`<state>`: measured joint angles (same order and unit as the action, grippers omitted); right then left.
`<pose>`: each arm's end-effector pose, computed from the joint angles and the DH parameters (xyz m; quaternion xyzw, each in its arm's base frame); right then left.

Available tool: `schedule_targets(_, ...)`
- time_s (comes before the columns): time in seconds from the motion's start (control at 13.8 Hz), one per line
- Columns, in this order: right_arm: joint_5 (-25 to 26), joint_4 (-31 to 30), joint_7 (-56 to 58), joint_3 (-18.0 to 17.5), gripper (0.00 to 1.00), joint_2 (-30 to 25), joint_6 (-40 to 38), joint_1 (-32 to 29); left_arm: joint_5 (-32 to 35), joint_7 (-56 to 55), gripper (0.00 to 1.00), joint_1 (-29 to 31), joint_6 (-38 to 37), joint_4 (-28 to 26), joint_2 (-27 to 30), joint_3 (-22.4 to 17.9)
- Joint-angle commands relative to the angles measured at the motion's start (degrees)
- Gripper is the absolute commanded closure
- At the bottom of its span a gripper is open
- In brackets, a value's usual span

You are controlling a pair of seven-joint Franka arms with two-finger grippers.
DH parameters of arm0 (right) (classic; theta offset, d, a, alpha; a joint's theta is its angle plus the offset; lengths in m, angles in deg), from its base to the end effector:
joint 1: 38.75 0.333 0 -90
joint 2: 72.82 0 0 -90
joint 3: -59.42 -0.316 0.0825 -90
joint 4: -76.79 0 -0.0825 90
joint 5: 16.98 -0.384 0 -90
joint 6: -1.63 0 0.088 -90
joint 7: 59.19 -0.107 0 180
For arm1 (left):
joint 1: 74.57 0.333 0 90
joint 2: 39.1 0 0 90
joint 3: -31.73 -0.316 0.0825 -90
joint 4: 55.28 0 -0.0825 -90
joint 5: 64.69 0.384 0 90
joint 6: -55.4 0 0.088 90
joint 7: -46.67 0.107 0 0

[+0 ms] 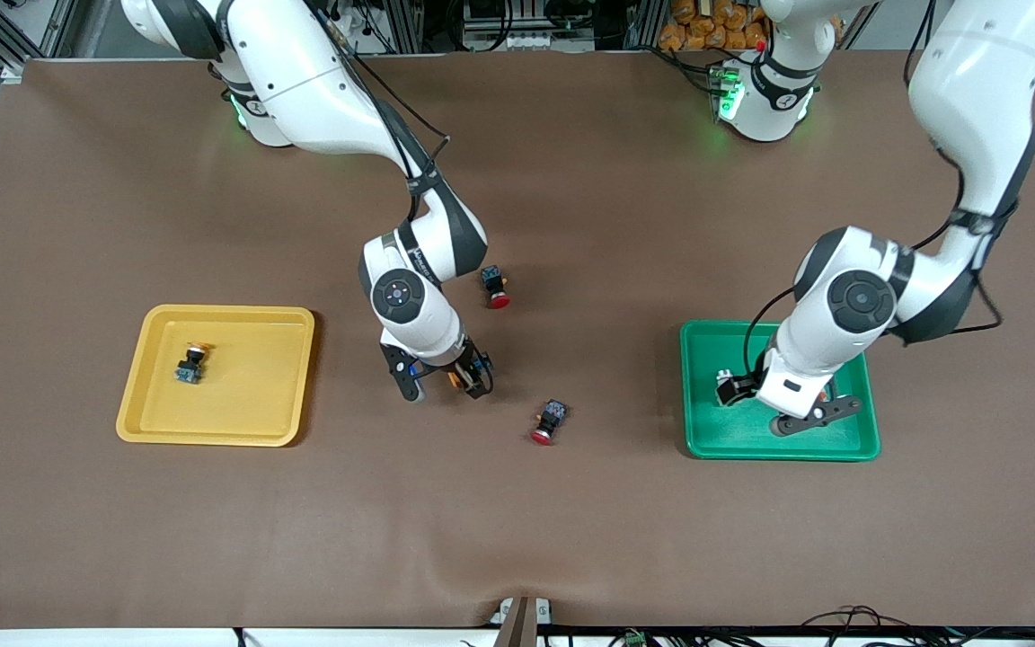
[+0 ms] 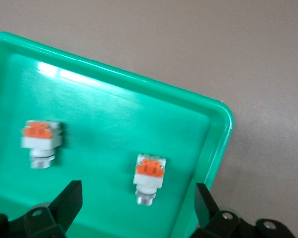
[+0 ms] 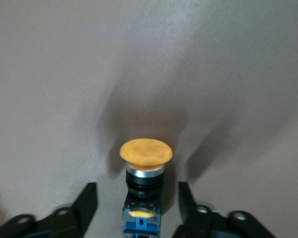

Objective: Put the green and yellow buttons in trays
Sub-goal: 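Carry the right gripper's button to the yellow tray while the left gripper withdraws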

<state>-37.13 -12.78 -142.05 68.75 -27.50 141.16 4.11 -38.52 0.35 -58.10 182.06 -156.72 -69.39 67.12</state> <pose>0.5821 0.4076 0.1901 -0.8587 0.5061 0.0281 0.0750 0.6362 -0.1625 0.3101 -0.9897 -0.1374 -0.0336 0.0214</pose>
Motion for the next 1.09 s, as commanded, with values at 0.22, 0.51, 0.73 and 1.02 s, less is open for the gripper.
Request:
schedule_targets(0.22, 4.2, 1.5, 1.0, 1.1, 1.00, -0.5, -2.2, -1.4, -3.6, -0.6, 0.00, 0.4, -14.8, 9.8, 1.8, 3.7)
schedule_targets(0.51, 4.9, 4.7, 19.0, 1.8, 1.00, -4.7, -19.1, -7.5, -5.0, -0.3, 0.00, 0.7, -26.2, 18.3, 3.7, 4.1)
schedule_targets(0.73, 5.0, 4.5, 33.3, 6.8, 1.00, -9.9, -30.2, -10.6, -7.2, -0.1, 0.00, 1.7, -26.9, 19.8, 7.0, 4.3)
schedule_targets(1.02, 5.0, 2.3, 55.4, 10.2, 1.00, -11.3, -36.6, -17.1, -12.1, 3.7, 0.00, 1.7, -30.6, 19.9, 10.3, 4.3)
